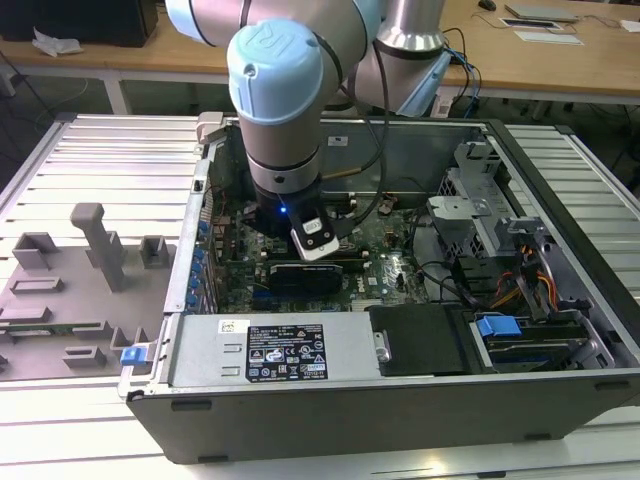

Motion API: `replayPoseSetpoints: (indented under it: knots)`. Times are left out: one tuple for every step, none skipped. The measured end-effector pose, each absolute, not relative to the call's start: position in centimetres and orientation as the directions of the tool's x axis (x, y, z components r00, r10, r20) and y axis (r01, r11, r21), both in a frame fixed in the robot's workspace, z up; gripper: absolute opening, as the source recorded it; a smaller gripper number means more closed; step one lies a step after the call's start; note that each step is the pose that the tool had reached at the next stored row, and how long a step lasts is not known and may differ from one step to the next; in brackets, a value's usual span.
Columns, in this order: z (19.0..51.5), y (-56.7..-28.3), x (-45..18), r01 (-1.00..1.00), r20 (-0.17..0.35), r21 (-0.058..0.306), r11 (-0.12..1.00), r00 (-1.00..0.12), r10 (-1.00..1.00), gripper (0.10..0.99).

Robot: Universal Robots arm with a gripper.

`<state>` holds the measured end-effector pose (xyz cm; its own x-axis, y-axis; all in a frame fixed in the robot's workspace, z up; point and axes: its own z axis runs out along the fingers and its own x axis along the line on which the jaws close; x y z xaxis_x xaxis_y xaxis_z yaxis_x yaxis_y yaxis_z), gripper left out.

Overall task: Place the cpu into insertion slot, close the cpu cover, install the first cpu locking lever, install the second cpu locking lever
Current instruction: 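Install the second cpu locking lever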

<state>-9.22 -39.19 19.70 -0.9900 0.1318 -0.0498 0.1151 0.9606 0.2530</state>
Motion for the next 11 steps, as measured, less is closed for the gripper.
replayPoseSetpoints:
  knots:
    - [19.8,-39.2,-9.2,0.115,-0.050,0.253,0.961,-0.990,0.132,0.106]
    - [19.9,-39.2,-9.2,0.115,-0.050,0.253,0.961,-0.990,0.132,0.106]
    - [20.1,-39.2,-9.2,0.115,-0.050,0.253,0.961,-0.990,0.132,0.106]
    - [20.5,-39.2,-9.2,0.115,-0.050,0.253,0.961,-0.990,0.132,0.106]
    - [20.7,-39.2,-9.2,0.115,-0.051,0.249,0.962,-0.990,0.132,0.106]
    - [20.8,-39.2,-9.1,0.115,-0.053,0.230,0.966,-0.990,0.131,0.106]
    - [20.8,-39.2,-9.0,0.115,-0.054,0.223,0.968,-0.990,0.131,0.106]
    - [20.8,-39.2,-8.8,0.116,-0.054,0.219,0.969,-0.990,0.131,0.106]
    - [20.8,-39.2,-8.5,0.116,-0.054,0.217,0.969,-0.990,0.131,0.106]
    - [20.8,-39.2,-8.2,0.116,-0.054,0.216,0.969,-0.990,0.131,0.106]
    - [20.8,-39.2,-7.4,0.117,-0.053,0.214,0.970,-0.990,0.131,0.106]
